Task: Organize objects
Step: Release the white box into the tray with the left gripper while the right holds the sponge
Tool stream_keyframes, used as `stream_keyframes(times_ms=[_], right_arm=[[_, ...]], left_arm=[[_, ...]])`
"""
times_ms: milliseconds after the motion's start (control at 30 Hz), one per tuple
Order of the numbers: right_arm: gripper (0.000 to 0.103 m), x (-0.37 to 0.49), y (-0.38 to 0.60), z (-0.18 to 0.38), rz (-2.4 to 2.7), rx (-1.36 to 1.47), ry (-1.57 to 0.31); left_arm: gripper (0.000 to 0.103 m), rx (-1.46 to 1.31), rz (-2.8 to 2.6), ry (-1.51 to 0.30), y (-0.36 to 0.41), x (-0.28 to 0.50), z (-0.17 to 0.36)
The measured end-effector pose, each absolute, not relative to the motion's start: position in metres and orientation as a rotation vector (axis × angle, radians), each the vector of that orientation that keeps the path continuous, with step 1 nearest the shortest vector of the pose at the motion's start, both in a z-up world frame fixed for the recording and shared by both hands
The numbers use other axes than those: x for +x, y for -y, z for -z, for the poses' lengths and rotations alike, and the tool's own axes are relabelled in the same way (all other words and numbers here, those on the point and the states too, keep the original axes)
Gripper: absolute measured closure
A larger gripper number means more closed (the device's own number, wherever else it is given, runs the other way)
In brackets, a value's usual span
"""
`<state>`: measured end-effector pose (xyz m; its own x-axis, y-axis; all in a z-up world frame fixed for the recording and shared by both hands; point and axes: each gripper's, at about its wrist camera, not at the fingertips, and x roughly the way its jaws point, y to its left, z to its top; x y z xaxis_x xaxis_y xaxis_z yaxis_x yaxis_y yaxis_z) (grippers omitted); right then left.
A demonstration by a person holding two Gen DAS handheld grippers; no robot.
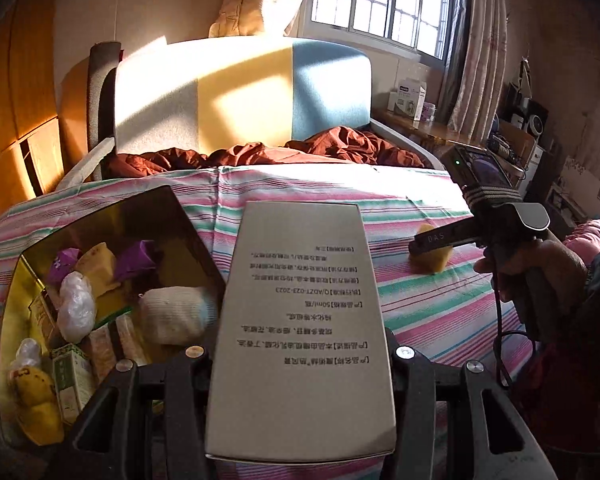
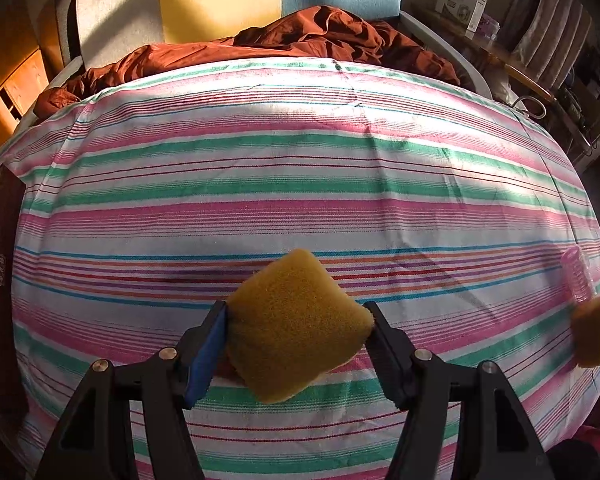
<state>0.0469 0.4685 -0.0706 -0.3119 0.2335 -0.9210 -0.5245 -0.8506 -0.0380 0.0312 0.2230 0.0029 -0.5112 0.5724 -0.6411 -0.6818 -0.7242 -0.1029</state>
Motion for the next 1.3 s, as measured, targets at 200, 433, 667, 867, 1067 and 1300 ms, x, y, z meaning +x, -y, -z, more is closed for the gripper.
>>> stream_keyframes(times_ms=[200,433,667,867,1067,1300], right_arm=[[0.036,0.047,-0.464,0.068,-2.195,-1.472,-0.344],[0.036,0.045,-0.463,0.066,-2.195,-1.472,-0.311],[0.036,0.043,-0.461,0.066,-2.192,-1.476,-0.267],[0.036,0.042,-0.458,0.066,-2.186,-1.478,-0.245],[0.036,0.042,-0.458,0.066,-2.187,-1.478,-0.236],[0.036,0.041,-0.457,0.066,-2.189,-1.481,-0.229]], left_arm=[[0.053,-0.944,-2.404,-0.059,-0.141,-0.014,-0.011],[0.053,-1.116,-2.596,0.094,-0.052,-0.063,0.004],[0.052,-1.190,-2.684,0.052,-0.036,-0.087,0.017],[0.052,-1.225,-2.659,0.043,-0.049,-0.111,0.019],[0.052,-1.357,-2.581,0.116,-0.055,-0.145,0.030],[0.044,-1.433,-2.570,0.022,-0.074,-0.176,0.046]])
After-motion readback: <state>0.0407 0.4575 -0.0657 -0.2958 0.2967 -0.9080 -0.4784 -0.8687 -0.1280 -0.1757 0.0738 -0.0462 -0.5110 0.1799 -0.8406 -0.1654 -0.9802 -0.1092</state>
